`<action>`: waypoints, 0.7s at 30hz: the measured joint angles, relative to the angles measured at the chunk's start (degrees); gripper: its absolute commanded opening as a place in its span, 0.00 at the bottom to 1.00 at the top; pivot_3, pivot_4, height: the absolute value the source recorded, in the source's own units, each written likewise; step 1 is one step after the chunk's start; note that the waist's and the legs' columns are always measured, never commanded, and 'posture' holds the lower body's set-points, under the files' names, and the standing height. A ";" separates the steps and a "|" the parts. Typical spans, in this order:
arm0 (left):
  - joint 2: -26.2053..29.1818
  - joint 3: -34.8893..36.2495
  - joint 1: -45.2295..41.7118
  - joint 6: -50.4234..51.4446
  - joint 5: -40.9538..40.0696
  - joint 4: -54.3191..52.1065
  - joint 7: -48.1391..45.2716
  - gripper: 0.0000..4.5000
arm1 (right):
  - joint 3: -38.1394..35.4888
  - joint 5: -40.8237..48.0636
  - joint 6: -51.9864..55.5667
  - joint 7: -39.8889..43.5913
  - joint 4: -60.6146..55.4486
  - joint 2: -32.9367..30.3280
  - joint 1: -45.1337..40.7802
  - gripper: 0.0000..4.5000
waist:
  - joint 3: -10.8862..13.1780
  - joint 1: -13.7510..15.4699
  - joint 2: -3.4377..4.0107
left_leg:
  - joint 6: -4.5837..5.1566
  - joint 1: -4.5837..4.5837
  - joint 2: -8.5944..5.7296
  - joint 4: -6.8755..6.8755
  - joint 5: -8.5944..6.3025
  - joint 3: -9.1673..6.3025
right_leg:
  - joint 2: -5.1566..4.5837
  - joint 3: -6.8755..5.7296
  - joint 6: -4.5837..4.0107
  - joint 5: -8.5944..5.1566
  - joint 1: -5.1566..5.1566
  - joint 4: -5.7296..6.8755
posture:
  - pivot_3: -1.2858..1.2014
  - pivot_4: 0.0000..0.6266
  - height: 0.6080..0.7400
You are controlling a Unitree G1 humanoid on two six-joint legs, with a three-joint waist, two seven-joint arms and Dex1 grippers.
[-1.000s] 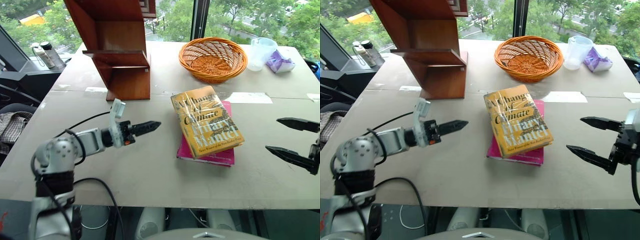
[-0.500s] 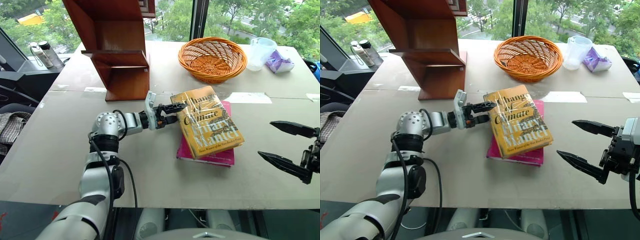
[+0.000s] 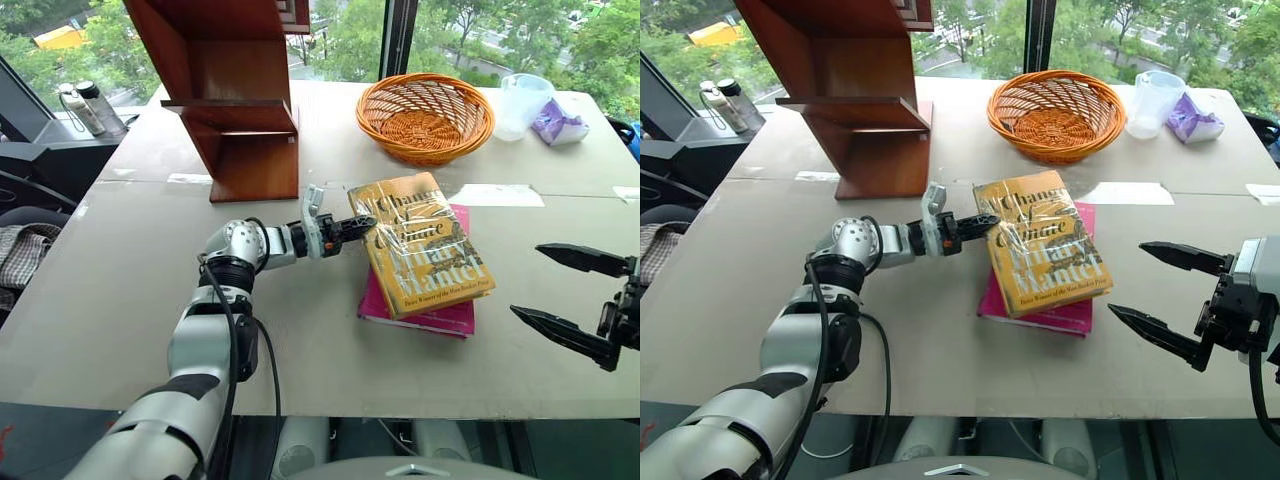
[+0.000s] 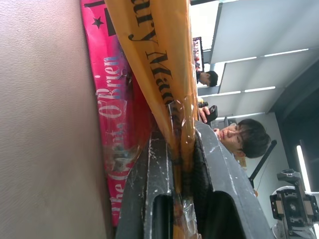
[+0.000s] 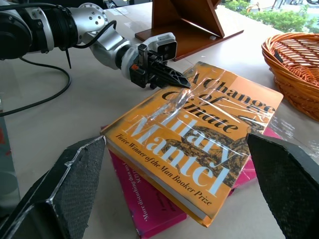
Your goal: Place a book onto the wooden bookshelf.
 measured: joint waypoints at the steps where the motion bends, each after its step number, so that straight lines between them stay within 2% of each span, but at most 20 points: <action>1: 0.61 0.16 0.27 0.58 0.00 -0.93 -0.21 0.03 | 0.24 -0.04 -0.11 -0.06 0.04 -0.01 -0.03 1.00 | 0.00 -0.04 0.00 | 0.00 -0.02 0.01 0.00 0.00 0.00 | 0.00 0.01 0.04 0.03 -0.03 0.01 | 0.52 0.24 0.95; 6: 7.07 6.12 2.01 8.56 -3.43 -13.06 0.86 0.03 | 3.05 -0.88 -1.82 -0.23 1.88 -0.09 -2.06 1.00 | 0.02 -0.01 -0.02 | -0.03 -0.08 0.05 0.00 0.02 0.00 | -0.01 0.00 0.17 0.10 -0.10 0.03 | 0.52 0.24 0.95; 12: 9.60 12.48 -0.88 14.33 -8.90 -34.14 8.69 0.03 | 8.48 -2.58 -4.65 0.05 8.73 -0.23 -9.55 1.00 | 0.08 0.50 -0.14 | -0.22 -0.11 -0.02 0.07 0.14 -0.03 | -0.14 -0.05 0.17 0.10 -0.03 0.01 | 0.52 0.24 0.95; 15: 12.01 10.17 -7.35 12.46 -8.88 -44.45 10.41 0.03 | 10.51 -3.85 -6.34 0.64 13.56 -0.55 -14.33 1.00 | 0.15 0.39 -0.26 | -0.28 -0.09 -0.08 0.05 0.16 -0.01 | -0.11 -0.04 0.17 0.10 -0.03 -0.01 | 0.52 0.24 0.95; 17: 15.64 6.52 -11.89 7.15 -6.97 -51.38 9.57 0.03 | 11.88 -4.79 -7.86 1.50 17.64 -0.59 -17.97 1.00 | 0.14 0.16 -0.24 | -0.29 -0.06 -0.10 0.01 0.17 0.04 | -0.08 0.00 0.17 0.10 -0.02 -0.02 | 0.52 0.24 0.95; 18: 20.98 0.39 -14.34 -1.37 -1.46 -57.54 6.47 0.03 | 12.33 -5.94 -9.63 2.12 21.79 -0.63 -20.61 1.00 | 0.06 -0.02 -0.06 | -0.30 0.05 -0.11 -0.12 0.18 0.18 | 0.00 0.14 0.18 0.10 -0.01 -0.08 | 0.52 0.24 0.95; 20: 23.16 -2.08 -14.30 -5.88 1.63 -59.19 4.32 0.03 | 13.07 -6.39 -10.12 2.43 23.23 -0.56 -21.49 1.00 | 0.01 0.00 0.06 | -0.31 0.12 -0.09 -0.14 0.18 0.20 | 0.03 0.16 0.20 0.08 0.01 -0.01 | 0.52 0.24 0.95; 21: 25.98 -6.31 -14.73 -12.30 6.29 -60.18 2.17 0.03 | 13.93 -6.82 -10.95 2.85 25.42 -0.39 -23.44 1.00 | 0.12 -0.10 0.04 | -0.33 0.07 -0.05 -0.14 0.20 0.20 | 0.13 0.16 0.20 0.09 -0.03 -0.03 | 0.52 0.24 0.95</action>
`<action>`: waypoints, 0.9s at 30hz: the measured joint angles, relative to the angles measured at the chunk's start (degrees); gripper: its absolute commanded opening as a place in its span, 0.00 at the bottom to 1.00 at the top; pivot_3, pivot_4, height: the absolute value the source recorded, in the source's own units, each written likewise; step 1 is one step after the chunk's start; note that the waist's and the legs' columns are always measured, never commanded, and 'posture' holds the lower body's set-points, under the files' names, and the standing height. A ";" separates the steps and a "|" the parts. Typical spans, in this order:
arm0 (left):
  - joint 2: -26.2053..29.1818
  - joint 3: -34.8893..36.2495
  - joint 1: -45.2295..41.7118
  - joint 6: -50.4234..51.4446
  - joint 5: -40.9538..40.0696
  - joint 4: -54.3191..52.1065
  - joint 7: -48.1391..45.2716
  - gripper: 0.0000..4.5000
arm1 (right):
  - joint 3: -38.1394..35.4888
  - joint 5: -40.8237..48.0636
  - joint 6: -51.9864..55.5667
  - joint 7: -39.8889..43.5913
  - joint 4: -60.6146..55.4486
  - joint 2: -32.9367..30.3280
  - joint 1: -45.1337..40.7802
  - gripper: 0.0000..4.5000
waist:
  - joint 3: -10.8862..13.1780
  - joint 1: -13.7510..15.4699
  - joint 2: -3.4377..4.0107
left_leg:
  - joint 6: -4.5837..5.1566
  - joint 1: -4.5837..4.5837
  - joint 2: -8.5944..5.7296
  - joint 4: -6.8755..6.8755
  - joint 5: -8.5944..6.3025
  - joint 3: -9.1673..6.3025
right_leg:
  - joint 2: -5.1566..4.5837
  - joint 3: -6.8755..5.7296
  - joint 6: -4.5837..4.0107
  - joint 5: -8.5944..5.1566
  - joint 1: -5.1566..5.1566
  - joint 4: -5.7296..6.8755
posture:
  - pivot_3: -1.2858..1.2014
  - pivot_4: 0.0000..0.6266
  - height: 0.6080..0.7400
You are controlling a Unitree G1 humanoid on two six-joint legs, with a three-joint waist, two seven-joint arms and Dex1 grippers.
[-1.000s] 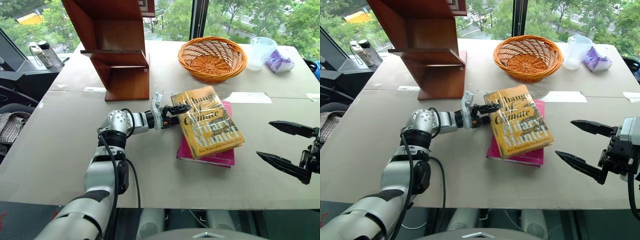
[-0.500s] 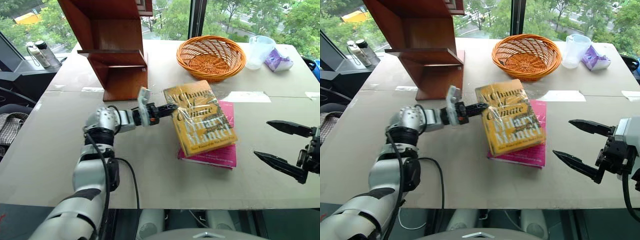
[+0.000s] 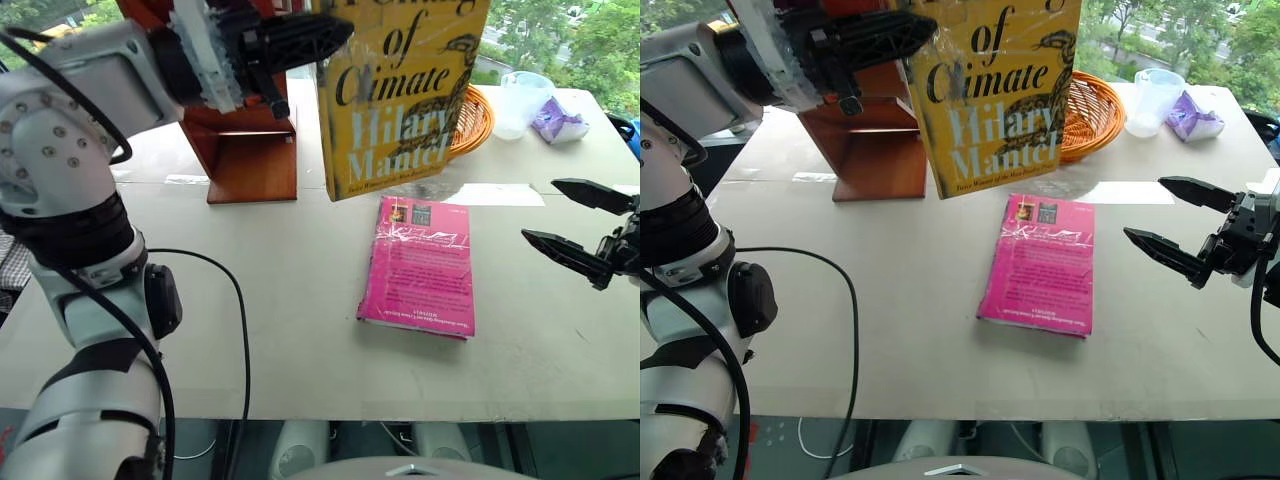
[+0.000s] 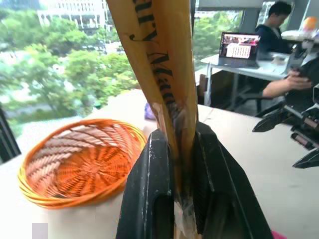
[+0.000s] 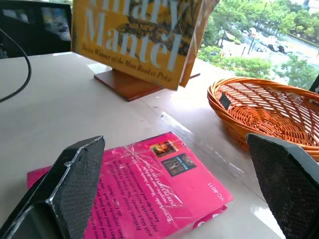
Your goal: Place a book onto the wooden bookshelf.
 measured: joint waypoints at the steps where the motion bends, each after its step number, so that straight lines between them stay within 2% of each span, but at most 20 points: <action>1: 1.80 -3.73 -1.15 -6.59 5.43 -0.02 -1.40 0.03 | 0.40 -0.46 -0.93 0.37 2.32 0.07 -2.28 1.00 | 0.05 0.09 0.06 | -0.02 -0.04 -0.02 0.00 0.02 -0.01 | 0.04 0.01 -0.02 0.00 -0.03 -0.01 | 0.52 0.24 0.95; 6: 9.30 -12.09 -7.00 -30.84 24.87 2.20 -5.26 0.03 | 4.01 -3.36 -5.29 2.32 9.60 1.50 -8.15 1.00 | 0.06 0.11 0.07 | 0.02 -0.02 -0.02 0.05 0.00 0.05 | 0.05 0.08 -0.13 -0.07 -0.02 0.00 | 0.52 0.24 0.95; 10: 13.92 -16.92 -6.97 -38.30 35.15 6.73 -8.75 0.03 | 6.91 -4.98 -8.04 2.91 12.56 3.87 -10.96 1.00 | 0.05 0.09 0.09 | 0.03 -0.04 0.02 0.05 0.01 0.09 | 0.08 0.08 0.02 0.00 -0.07 0.06 | 0.52 0.24 0.95; 14: 17.57 -22.16 -6.83 -40.54 44.02 11.55 -13.68 0.03 | 8.43 -6.27 -10.18 3.71 14.34 4.85 -12.27 1.00 | 0.06 0.09 0.08 | 0.03 -0.14 0.04 0.12 0.01 0.14 | 0.11 0.08 0.04 -0.01 -0.14 0.07 | 0.52 0.24 0.95; 15: 18.22 -25.29 -6.99 -41.00 49.24 15.13 -15.62 0.03 | 8.60 -6.46 -11.15 4.22 15.33 5.29 -13.08 1.00 | 0.08 0.22 0.10 | 0.04 -0.17 0.03 0.13 0.01 0.17 | 0.10 0.08 0.06 -0.02 -0.14 0.06 | 0.52 0.24 0.95; 19: 16.48 -29.47 -8.35 -42.10 56.21 23.13 -17.31 0.03 | 8.72 -6.72 -12.51 4.64 15.60 5.65 -14.67 1.00 | 0.10 0.12 0.06 | 0.05 -0.19 0.04 0.15 0.00 0.16 | 0.10 0.07 0.18 -0.09 -0.15 0.05 | 0.52 0.24 0.95; 22: 12.04 -32.50 -12.49 -45.62 61.45 32.23 -16.34 0.03 | 8.59 -6.72 -13.11 3.46 14.65 6.08 -15.39 1.00 | 0.02 -0.04 0.19 | 0.26 -0.01 0.06 0.15 -0.12 0.22 | 0.14 0.13 0.28 -0.14 -0.13 0.17 | 0.52 0.24 0.95; 27: 7.17 -34.32 -14.33 -49.72 66.82 46.78 -14.26 0.03 | 7.78 -5.00 -12.27 1.75 10.49 6.09 -13.87 1.00 | -0.05 -1.26 0.34 | 0.26 0.73 0.20 0.10 -0.13 0.49 | 0.27 0.50 0.22 -0.21 -0.02 0.95 | 0.52 0.24 0.95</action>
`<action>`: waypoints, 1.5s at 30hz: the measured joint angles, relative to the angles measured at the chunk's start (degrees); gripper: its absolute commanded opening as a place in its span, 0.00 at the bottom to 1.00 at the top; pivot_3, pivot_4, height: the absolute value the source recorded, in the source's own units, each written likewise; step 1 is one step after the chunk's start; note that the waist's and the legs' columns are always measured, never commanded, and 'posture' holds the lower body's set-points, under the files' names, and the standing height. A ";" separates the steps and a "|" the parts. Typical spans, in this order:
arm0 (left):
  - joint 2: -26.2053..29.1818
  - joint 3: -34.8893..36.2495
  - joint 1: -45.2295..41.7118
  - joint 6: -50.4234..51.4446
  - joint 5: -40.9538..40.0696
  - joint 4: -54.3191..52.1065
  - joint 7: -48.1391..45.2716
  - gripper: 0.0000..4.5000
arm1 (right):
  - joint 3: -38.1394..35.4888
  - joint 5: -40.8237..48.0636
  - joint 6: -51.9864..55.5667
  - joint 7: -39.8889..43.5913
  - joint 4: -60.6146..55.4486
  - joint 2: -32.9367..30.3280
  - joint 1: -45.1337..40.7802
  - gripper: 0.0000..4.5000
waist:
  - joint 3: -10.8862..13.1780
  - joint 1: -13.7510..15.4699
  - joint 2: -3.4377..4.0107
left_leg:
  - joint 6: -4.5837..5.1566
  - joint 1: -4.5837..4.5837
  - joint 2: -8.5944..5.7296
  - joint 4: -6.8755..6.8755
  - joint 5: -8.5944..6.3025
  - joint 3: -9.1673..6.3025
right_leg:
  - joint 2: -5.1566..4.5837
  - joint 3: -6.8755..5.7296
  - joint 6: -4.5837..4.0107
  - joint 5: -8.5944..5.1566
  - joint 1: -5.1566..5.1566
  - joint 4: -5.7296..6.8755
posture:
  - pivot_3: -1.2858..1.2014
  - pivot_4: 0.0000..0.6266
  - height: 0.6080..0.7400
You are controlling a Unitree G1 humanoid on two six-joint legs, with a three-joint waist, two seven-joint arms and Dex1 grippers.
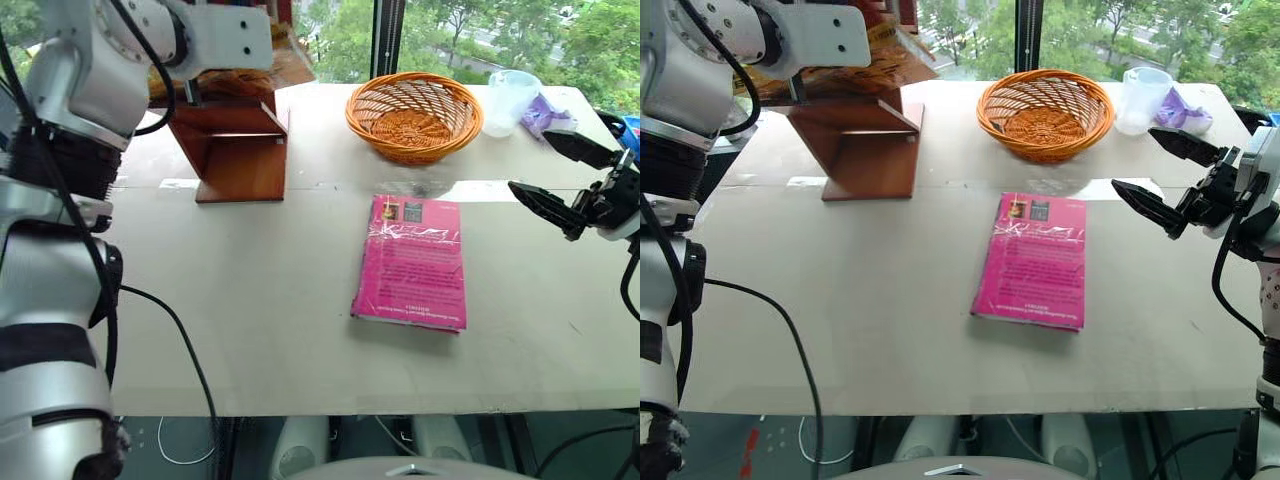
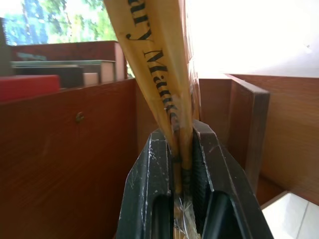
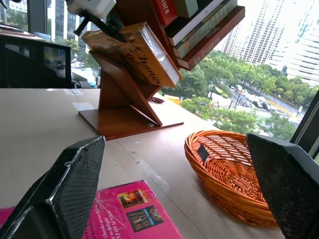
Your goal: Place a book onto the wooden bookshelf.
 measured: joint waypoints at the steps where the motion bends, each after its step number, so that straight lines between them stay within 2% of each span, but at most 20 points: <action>1: -0.65 -0.28 -0.02 -0.70 0.77 1.34 -0.10 0.03 | -0.23 0.63 0.48 -0.49 -0.81 0.03 0.19 1.00 | 0.00 -0.23 0.00 | 0.00 0.06 0.05 0.00 0.00 0.00 | 0.02 0.10 -0.11 -0.06 -0.01 0.09 | 0.52 0.24 0.95; 4: -0.97 -0.07 0.02 -1.86 1.53 1.52 -2.12 0.03 | -1.45 2.55 1.74 -2.32 -2.80 0.23 0.49 1.00 | 0.00 -0.31 0.01 | -0.01 0.12 0.08 0.01 0.00 -0.01 | 0.05 0.20 -0.24 -0.10 -0.03 0.15 | 0.52 0.24 0.95; 5: -0.88 0.25 0.10 -2.13 1.48 1.10 -3.14 0.22 | -1.67 3.14 2.16 -2.81 -3.51 0.23 0.51 1.00 | 0.00 -0.22 0.01 | -0.01 0.10 0.07 0.03 0.00 0.00 | 0.03 0.21 -0.25 -0.10 -0.03 0.15 | 0.52 0.24 0.95; 7: 0.16 0.90 1.91 -2.42 1.23 -0.74 -6.16 0.41 | -1.67 3.97 3.03 -3.63 -5.10 0.27 0.69 1.00 | 0.00 -0.19 0.01 | -0.01 0.05 0.04 0.03 0.00 0.05 | -0.03 0.27 -0.27 -0.10 -0.05 0.11 | 0.52 0.24 0.95; 8: 0.52 1.00 2.71 -2.46 1.17 -1.23 -6.60 0.50 | -1.68 4.14 3.23 -3.72 -5.37 0.27 0.77 1.00 | 0.02 -0.20 -0.02 | -0.01 -0.02 0.03 0.03 0.00 0.07 | -0.04 0.28 -0.30 -0.08 -0.10 0.09 | 0.52 0.24 0.95; 9: 0.76 1.42 3.31 -2.45 1.02 -1.82 -6.84 0.52 | -1.67 4.24 3.36 -3.81 -5.48 0.28 0.80 1.00 | 0.02 -0.20 -0.03 | -0.01 -0.03 0.03 0.03 0.01 0.07 | -0.04 0.29 -0.31 -0.06 -0.11 0.09 | 0.52 0.24 0.95; 10: 1.62 2.86 4.22 -2.30 0.03 -4.07 -8.01 0.67 | -1.67 4.55 3.71 -4.20 -5.63 0.27 1.01 1.00 | 0.11 -0.17 -0.20 | 0.00 -0.26 0.02 0.05 0.00 0.08 | -0.04 0.29 -0.29 0.16 -0.23 -0.03 | 0.52 0.24 0.95; 11: 2.37 4.68 4.84 -1.99 -1.32 -6.46 -9.07 0.70 | -1.67 4.69 3.87 -4.31 -5.89 0.27 1.01 1.00 | 0.11 -0.17 -0.21 | 0.00 -0.48 -0.01 0.09 0.00 0.11 | -0.08 0.31 -0.26 0.17 -0.43 -0.02 | 0.52 0.24 0.95; 12: 3.15 7.61 6.09 -0.29 -4.31 -10.23 -11.16 0.78 | -1.66 4.89 4.24 -4.47 -6.14 0.25 0.96 1.00 | 0.11 -0.16 -0.21 | 0.00 -0.82 -0.02 0.14 0.01 0.10 | -0.09 0.30 -0.25 0.18 -0.73 -0.03 | 0.52 0.24 0.95; 14: 3.67 11.39 7.97 3.47 -8.73 -15.89 -14.50 0.78 | -1.60 5.03 4.78 -4.58 -6.14 0.23 0.86 1.00 | 0.12 -0.06 -0.22 | -0.26 -1.15 -0.05 0.20 0.17 0.11 | -0.12 0.29 -0.20 0.17 -0.99 -0.04 | 0.52 0.24 0.95; 16: 5.11 17.90 11.89 10.96 -16.81 -26.12 -19.03 0.78 | -1.52 5.45 5.06 -4.56 -6.17 0.09 0.39 1.00 | 0.12 -0.13 -0.23 | -0.26 -1.26 -0.07 0.18 0.16 0.11 | -0.15 0.29 -0.11 0.11 -1.07 -0.10 | 0.52 0.24 0.95; 21: 3.18 34.19 18.22 42.98 -37.01 -52.26 -19.67 0.78 | -1.81 6.77 6.13 -4.56 -6.15 -0.26 -0.40 1.00 | 0.13 0.07 -0.25 | -0.25 -1.15 -0.10 0.18 0.15 0.01 | -0.15 0.22 0.01 0.04 -0.92 -0.13 | 0.52 0.24 0.95; 23: -0.68 38.69 20.84 53.61 -42.98 -59.02 -17.32 0.78 | -1.84 7.43 6.74 -4.67 -6.25 -0.35 -0.46 1.00 | 0.14 0.22 -0.25 | -0.17 -0.84 -0.11 0.19 0.11 -0.13 | -0.14 0.10 0.22 -0.10 -0.55 -0.15 | 0.52 0.24 0.95; 24: -6.66 42.87 23.58 61.19 -46.97 -64.03 -13.97 0.78 | -1.93 8.05 7.28 -4.82 -6.47 -0.42 -0.52 1.00 | 0.12 0.30 -0.23 | -0.01 -0.72 -0.11 0.20 0.01 -0.18 | -0.14 0.10 0.24 -0.11 -0.42 -0.11 | 0.52 0.24 0.95; 25: -9.25 43.80 24.65 63.27 -48.16 -65.56 -12.37 0.78 | -1.93 8.17 7.39 -4.88 -6.58 -0.44 -0.52 1.00 | 0.13 0.37 -0.25 | 0.00 -0.65 -0.12 0.26 0.01 -0.28 | -0.10 0.07 0.24 -0.11 -0.28 -0.10 | 0.52 0.24 0.95; 26: -14.44 44.77 27.61 66.29 -49.90 -68.52 -8.63 0.78 | -1.92 8.38 7.71 -5.14 -6.93 -0.44 -0.54 1.00 | 0.15 0.36 -0.28 | 0.00 -0.56 -0.15 0.33 0.03 -0.43 | -0.01 0.10 0.23 -0.10 -0.12 -0.08 | 0.52 0.24 0.95; 30: -27.08 45.48 39.27 65.17 -51.25 -72.37 3.26 0.78 | -2.04 8.47 8.60 -5.89 -8.64 -1.35 1.60 1.00 | 0.18 0.30 -0.34 | -0.01 0.01 -0.14 0.26 0.01 -0.44 | 0.03 0.24 0.04 -0.06 0.40 -0.09 | 0.52 0.24 0.95; 33: -28.20 46.21 47.21 62.49 -52.96 -72.41 7.07 0.78 | -2.57 6.89 9.12 -5.90 -8.87 -2.77 6.81 1.00 | 0.14 0.15 -0.30 | -0.02 0.07 -0.14 0.11 0.01 -0.41 | 0.03 0.29 -0.12 0.03 0.39 -0.11 | 0.52 0.24 0.95; 39: -21.41 48.66 68.29 48.60 -52.33 -68.04 5.48 0.78 | -8.64 2.07 9.24 -4.89 -6.26 -4.30 21.18 1.00 | 0.13 0.45 -0.29 | -0.03 -0.01 -0.13 -0.02 -0.01 -0.33 | -0.01 0.30 -0.41 -0.13 0.33 -0.33 | 0.52 0.24 0.95; 45: -13.97 52.43 78.26 40.11 -52.88 -60.71 1.56 0.78 | -13.72 -4.25 6.72 -2.38 -2.22 -6.04 32.76 1.00 | 0.08 1.34 -0.25 | -0.21 -0.01 -0.10 -0.04 -0.19 -0.38 | -0.39 0.15 -0.53 -0.09 0.34 -0.69 | 0.52 0.24 0.95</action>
